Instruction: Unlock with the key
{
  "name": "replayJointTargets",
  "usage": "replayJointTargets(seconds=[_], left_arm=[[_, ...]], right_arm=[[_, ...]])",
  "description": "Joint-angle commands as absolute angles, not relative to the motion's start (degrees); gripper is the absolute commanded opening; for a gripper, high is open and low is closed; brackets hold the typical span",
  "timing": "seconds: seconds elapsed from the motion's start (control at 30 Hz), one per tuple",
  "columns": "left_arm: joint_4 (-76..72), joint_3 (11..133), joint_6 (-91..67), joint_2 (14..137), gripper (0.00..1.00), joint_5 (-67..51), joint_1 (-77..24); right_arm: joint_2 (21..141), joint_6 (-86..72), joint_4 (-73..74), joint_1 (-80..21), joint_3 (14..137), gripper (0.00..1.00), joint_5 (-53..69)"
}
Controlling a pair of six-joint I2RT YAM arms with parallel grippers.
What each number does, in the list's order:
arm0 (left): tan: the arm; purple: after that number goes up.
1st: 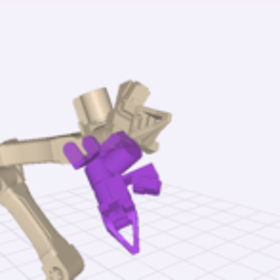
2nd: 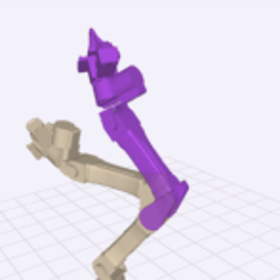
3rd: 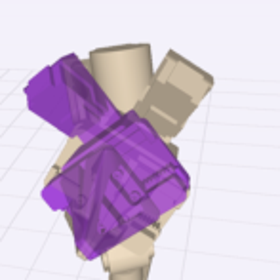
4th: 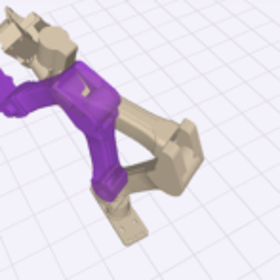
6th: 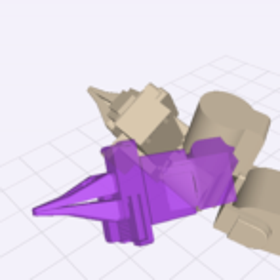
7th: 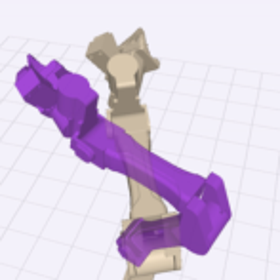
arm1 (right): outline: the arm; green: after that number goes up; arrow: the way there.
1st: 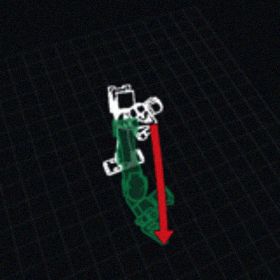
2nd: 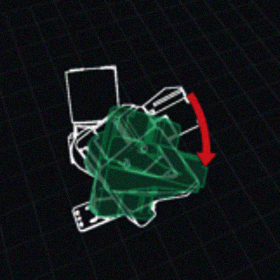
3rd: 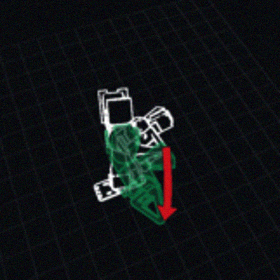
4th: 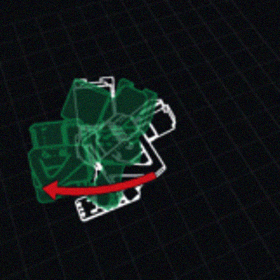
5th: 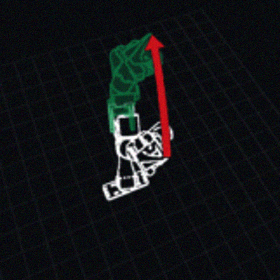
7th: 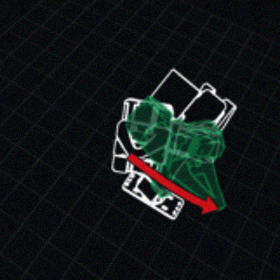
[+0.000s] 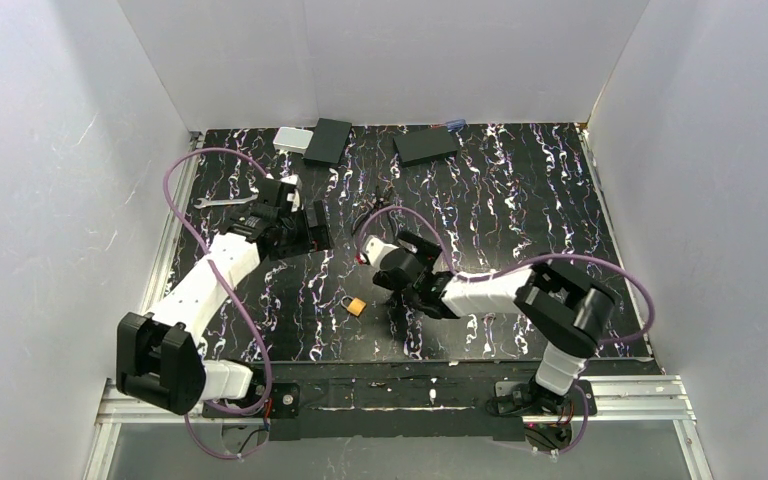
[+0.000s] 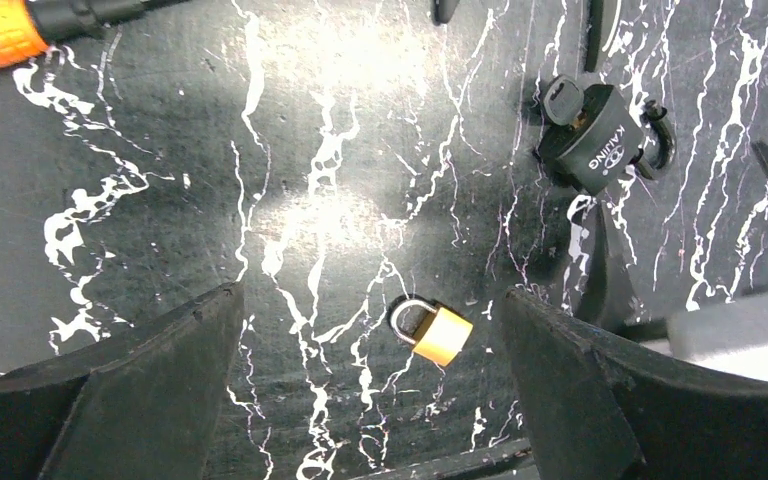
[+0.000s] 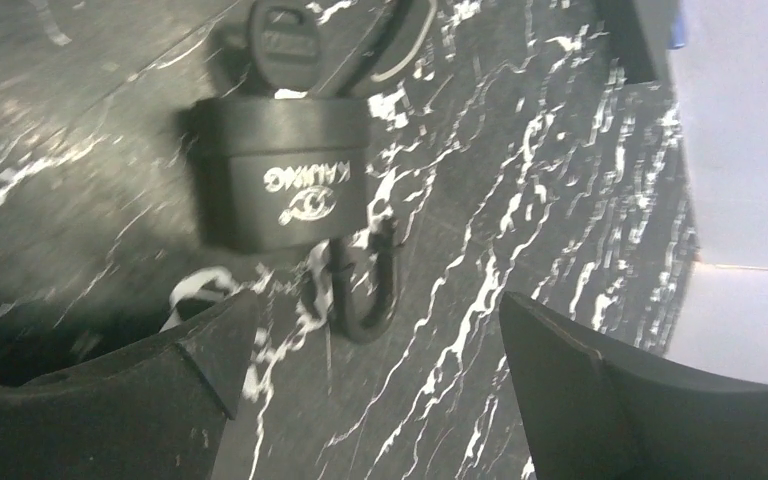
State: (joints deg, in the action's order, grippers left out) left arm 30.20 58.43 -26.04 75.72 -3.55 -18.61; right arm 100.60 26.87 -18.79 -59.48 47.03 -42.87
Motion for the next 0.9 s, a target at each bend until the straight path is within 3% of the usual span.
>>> replayJointTargets(seconds=[0.0,0.33,0.57,0.87], left_arm=[[30.75,57.51,-25.25,72.13,0.97,1.88,-18.71],[25.03,52.72,-24.69,57.96,0.93,11.81,-18.63],[22.49,47.94,-25.47,51.07,0.98,19.94,-18.72],[39.47,45.47,-36.70,44.23,0.98,27.32,-18.44]], right_arm=[[92.75,18.54,-5.53,-58.66,49.01,0.98,-34.33],[77.52,2.53,-6.71,-57.83,46.47,0.98,-29.33],[72.33,-10.68,-13.96,-57.83,38.29,0.98,-31.22],[65.98,-19.57,-13.86,-57.83,32.03,0.98,-41.61]])
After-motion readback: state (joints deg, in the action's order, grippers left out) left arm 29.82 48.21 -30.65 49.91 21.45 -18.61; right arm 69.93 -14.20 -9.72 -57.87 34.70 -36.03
